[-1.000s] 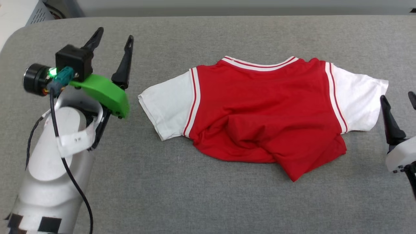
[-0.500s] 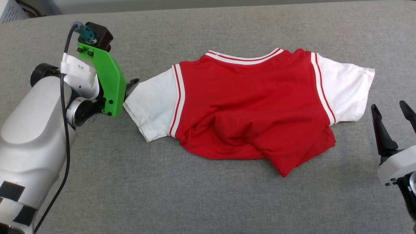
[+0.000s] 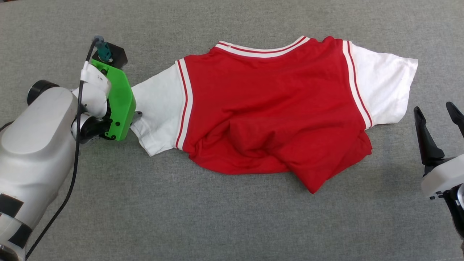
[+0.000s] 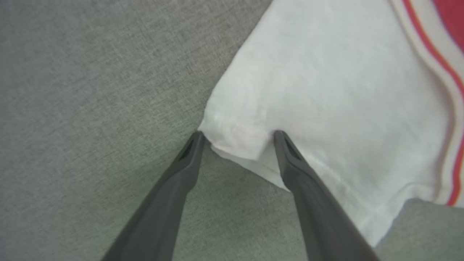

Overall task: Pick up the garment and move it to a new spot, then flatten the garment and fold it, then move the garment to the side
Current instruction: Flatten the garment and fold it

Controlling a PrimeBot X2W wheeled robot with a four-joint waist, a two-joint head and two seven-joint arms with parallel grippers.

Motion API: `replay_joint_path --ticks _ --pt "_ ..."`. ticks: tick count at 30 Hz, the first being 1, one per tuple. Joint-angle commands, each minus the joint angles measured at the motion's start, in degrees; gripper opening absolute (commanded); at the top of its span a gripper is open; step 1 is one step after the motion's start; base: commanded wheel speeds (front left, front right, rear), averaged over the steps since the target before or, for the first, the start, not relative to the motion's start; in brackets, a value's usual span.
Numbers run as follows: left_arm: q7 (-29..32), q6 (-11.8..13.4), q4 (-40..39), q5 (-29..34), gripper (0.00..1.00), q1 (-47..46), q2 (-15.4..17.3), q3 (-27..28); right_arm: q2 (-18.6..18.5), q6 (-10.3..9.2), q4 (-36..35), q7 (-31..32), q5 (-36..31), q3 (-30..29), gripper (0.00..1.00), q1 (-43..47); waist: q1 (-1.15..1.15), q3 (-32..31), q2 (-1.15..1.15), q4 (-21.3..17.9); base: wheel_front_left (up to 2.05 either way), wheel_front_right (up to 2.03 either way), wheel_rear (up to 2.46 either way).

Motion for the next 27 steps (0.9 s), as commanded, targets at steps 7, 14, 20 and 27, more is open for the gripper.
replay_joint_path --ticks 7,14,20,27 --pt "-3.85 -0.16 2.11 -2.25 0.0 0.95 0.22 -4.74 -0.72 -0.03 0.1 -0.25 0.34 -0.22 1.0 -1.6 0.0 0.47 0.0 0.15 0.0 0.0 0.0" --pt "-15.53 -0.16 1.32 -1.42 0.0 -2.43 1.85 -7.81 -4.19 -0.03 0.11 1.13 0.8 -1.26 1.0 -3.65 0.0 -2.08 0.0 1.79 0.0 0.0 0.0" --pt "-25.3 -0.16 -2.15 -0.78 0.0 -2.78 5.22 -6.88 -10.39 -0.03 0.61 5.8 3.46 -1.69 1.0 -8.05 0.0 -3.62 0.0 2.95 0.0 0.0 0.0" --pt "-29.13 1.1 -7.36 0.03 0.0 -1.47 7.74 -6.13 -19.67 -0.03 4.5 16.91 12.49 3.14 1.0 -14.69 0.0 -2.89 0.0 5.21 0.0 0.0 0.0"
